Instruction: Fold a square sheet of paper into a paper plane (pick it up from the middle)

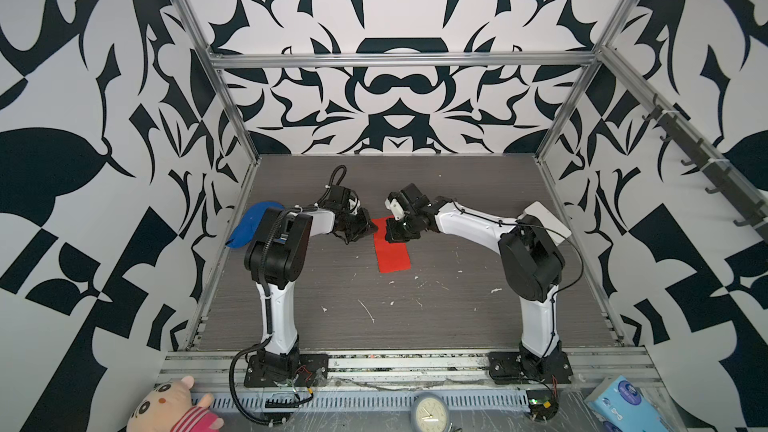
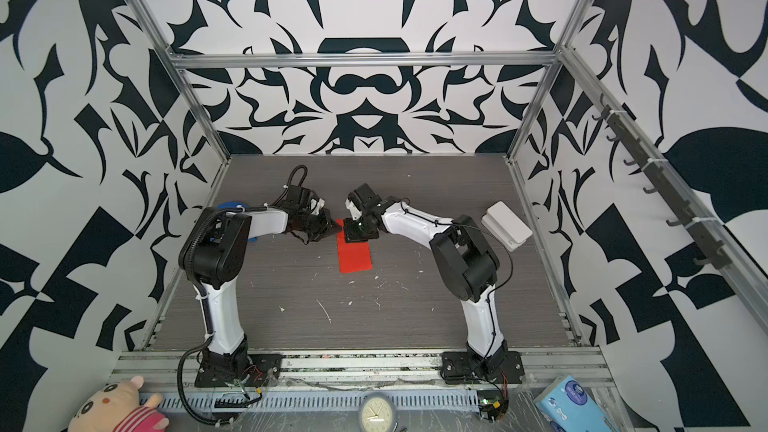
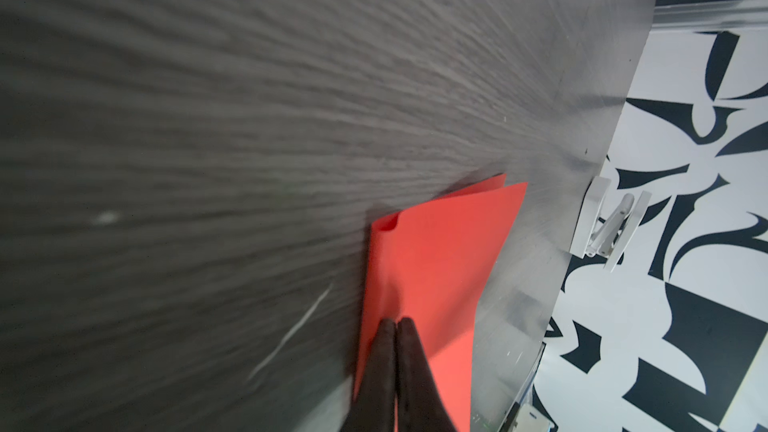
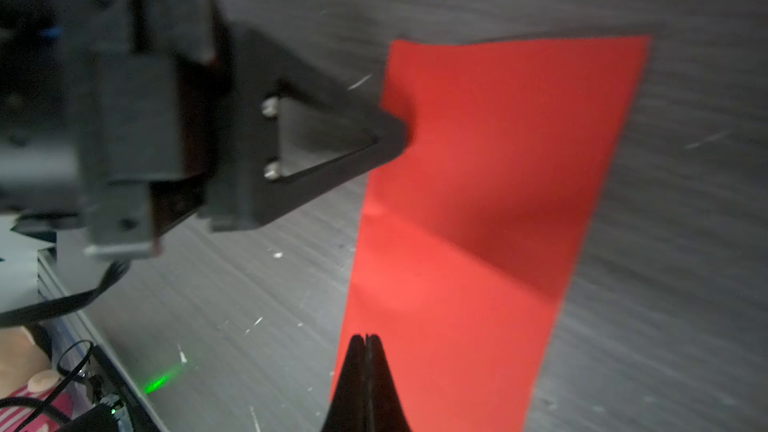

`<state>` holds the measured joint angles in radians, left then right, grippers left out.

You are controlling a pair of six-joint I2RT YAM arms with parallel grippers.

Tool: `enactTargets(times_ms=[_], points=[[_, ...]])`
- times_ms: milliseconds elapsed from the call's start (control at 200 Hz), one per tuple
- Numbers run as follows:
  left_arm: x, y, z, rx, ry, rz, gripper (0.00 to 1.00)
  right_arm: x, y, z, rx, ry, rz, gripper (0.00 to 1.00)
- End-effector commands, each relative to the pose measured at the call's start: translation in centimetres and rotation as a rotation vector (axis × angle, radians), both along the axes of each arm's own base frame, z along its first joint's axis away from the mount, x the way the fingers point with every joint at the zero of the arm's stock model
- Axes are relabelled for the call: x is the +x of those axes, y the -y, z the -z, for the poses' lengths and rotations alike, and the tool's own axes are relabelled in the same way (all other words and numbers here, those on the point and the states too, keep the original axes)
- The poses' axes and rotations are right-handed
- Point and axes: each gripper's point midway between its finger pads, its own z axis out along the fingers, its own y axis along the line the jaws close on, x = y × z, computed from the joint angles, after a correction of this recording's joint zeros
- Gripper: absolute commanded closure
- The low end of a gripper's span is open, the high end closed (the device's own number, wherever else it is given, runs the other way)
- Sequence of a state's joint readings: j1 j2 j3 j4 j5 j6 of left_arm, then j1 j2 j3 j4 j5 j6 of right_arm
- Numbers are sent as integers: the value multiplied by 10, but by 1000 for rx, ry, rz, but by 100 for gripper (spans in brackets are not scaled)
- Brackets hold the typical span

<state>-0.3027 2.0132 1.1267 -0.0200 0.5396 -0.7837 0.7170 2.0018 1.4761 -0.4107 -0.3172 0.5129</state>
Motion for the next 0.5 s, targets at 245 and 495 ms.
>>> enactTargets(times_ms=[245,495], points=[[-25,-20,38,92,-142,-74,93,-15,-22,27,24,-97,-18,100],[-30,-26,34,121,-142,-94,93,-19,-16,40,-5,-112,-29,100]])
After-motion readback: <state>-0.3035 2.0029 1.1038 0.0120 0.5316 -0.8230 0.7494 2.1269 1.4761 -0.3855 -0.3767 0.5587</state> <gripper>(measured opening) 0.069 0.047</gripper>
